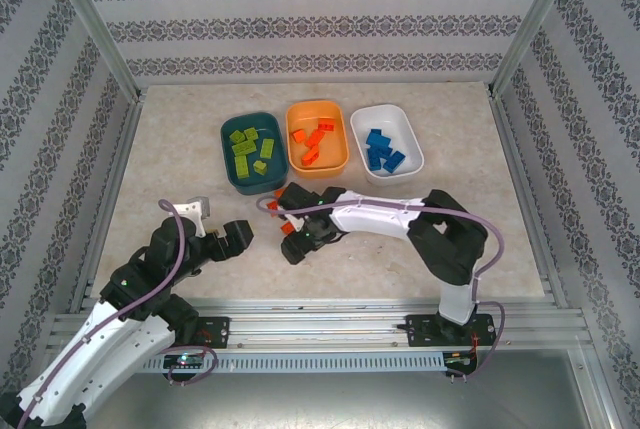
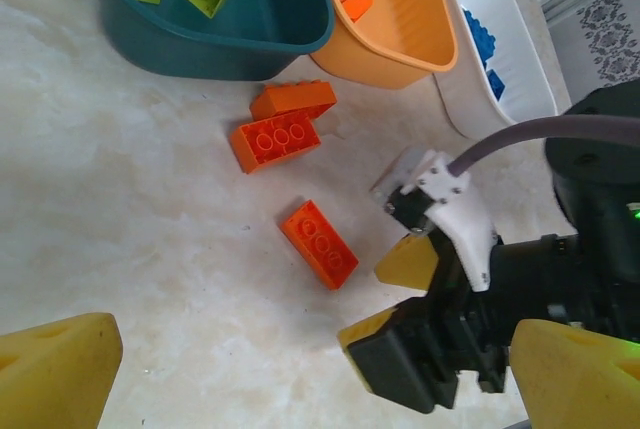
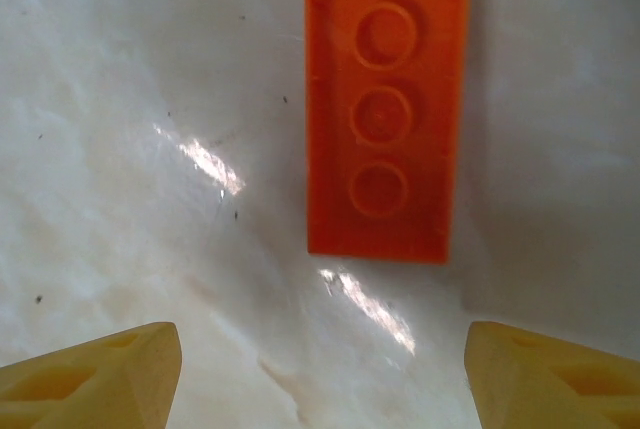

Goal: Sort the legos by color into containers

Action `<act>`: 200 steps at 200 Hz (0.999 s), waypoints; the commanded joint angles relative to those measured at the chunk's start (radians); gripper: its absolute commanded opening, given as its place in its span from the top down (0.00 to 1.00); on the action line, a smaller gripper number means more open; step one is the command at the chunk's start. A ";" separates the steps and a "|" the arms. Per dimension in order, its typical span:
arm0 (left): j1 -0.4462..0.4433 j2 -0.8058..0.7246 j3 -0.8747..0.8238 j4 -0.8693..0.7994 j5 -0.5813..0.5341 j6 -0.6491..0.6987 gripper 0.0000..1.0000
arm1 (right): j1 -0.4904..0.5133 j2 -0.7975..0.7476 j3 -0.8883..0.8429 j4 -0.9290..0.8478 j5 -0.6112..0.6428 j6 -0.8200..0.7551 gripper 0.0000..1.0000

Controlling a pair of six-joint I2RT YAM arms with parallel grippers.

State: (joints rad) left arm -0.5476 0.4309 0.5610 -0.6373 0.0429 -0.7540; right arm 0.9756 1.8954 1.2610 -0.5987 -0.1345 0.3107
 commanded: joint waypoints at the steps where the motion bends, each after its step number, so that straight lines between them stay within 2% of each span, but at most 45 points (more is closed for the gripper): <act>1: 0.004 -0.012 0.001 -0.059 -0.016 -0.007 0.00 | 0.018 0.038 0.065 -0.030 0.080 0.010 0.26; 38: 0.005 -0.038 -0.002 -0.077 -0.020 0.004 0.00 | 0.037 0.094 0.145 -0.097 0.187 0.006 0.28; 136: 0.004 -0.051 -0.010 -0.085 -0.018 0.022 0.00 | 0.038 0.202 0.231 -0.121 0.215 -0.001 0.35; 200: 0.005 -0.051 -0.011 -0.083 -0.020 0.024 0.00 | 0.037 0.179 0.191 -0.096 0.237 0.029 0.50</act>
State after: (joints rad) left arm -0.5476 0.3908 0.5587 -0.6968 0.0399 -0.7444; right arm 1.0107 2.0777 1.4765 -0.6888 0.0456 0.3187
